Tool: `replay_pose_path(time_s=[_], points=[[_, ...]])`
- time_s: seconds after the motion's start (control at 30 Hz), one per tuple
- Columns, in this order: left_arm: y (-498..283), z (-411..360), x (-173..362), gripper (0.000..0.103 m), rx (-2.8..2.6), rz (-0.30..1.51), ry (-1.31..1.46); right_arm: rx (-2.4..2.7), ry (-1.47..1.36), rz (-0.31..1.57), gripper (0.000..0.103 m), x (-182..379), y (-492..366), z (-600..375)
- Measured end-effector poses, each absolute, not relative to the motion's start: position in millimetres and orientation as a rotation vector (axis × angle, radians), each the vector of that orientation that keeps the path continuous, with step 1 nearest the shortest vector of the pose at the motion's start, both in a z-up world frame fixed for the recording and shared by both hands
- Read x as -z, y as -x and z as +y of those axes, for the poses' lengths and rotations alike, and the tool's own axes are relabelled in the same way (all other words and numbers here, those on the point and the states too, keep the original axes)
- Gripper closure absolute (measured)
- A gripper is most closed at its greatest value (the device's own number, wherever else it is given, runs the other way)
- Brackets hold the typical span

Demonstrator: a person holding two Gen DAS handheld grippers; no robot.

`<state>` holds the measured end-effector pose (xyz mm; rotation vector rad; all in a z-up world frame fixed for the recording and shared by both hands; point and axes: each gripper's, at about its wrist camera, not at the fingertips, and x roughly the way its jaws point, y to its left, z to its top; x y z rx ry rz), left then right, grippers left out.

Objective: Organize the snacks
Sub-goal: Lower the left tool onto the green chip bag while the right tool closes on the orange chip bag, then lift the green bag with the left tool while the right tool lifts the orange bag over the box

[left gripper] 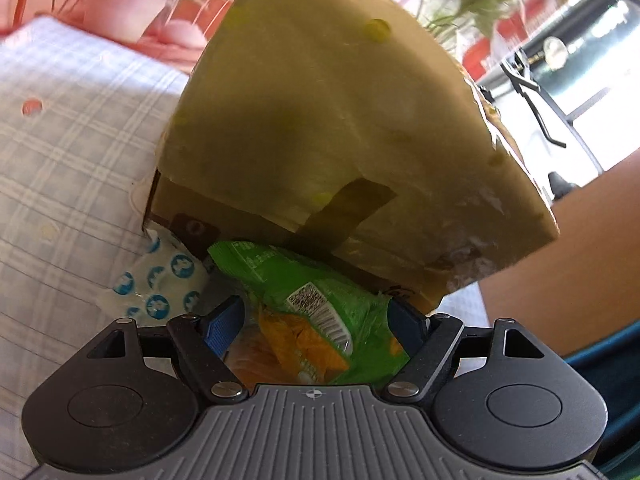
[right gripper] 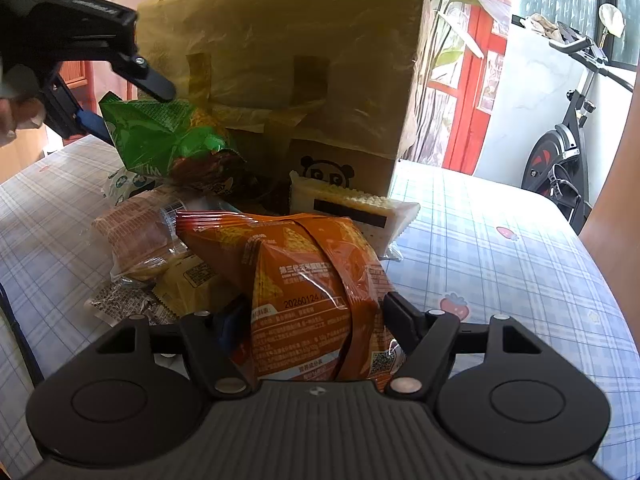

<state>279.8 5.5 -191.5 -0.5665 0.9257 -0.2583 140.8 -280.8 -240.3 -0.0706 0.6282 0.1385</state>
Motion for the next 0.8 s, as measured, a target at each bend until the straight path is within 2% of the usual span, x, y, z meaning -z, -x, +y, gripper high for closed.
replay_pose_path(time_s=[0.5,0.67,0.8], points=[[-306,-1,223,0.021,0.229,0.979,0.689,-0.141,0.069,0.626,0.03,241,-141,-281],[-301,-3,225,0.04,0.251,0.95,0.672,-0.14,0.068,0.626,0.03,241,-141,-281],[-294,0,222,0.05,0.276,0.919,0.67,-0.143,0.064,0.624,0.031,240,-140,-281]])
